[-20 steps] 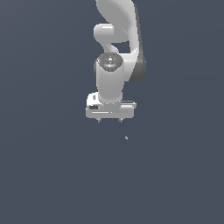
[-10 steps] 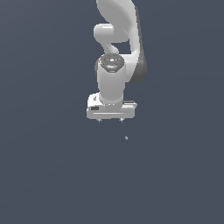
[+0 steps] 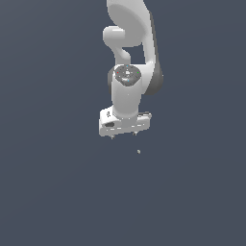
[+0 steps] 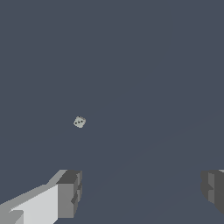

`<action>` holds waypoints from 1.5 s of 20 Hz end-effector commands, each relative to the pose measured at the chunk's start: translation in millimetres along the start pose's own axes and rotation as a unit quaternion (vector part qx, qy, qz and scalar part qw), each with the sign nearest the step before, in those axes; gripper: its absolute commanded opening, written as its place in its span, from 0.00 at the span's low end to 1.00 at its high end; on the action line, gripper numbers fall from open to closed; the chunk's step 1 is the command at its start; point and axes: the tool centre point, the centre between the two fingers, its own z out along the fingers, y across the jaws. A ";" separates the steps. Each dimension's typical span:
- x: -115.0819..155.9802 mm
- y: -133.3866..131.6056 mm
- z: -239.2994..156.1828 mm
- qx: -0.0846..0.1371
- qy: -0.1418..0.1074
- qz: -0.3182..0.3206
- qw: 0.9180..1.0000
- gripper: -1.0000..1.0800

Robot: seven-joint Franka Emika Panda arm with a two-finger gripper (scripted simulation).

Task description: Pick up the object and move it to a goal position.

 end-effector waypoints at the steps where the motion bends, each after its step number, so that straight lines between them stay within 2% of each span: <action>1: 2.1 -4.1 5.7 -0.001 0.000 -0.032 0.999 0.96; 7: 8.1 -16.4 22.3 -0.002 -0.001 -0.128 0.992 0.96; 14: 14.5 -32.1 41.8 -0.001 0.000 -0.240 0.971 0.96; 19: 18.6 -43.9 55.4 0.001 0.002 -0.318 0.948 0.96; 30: 25.5 -68.0 80.6 0.006 0.008 -0.460 0.888 0.96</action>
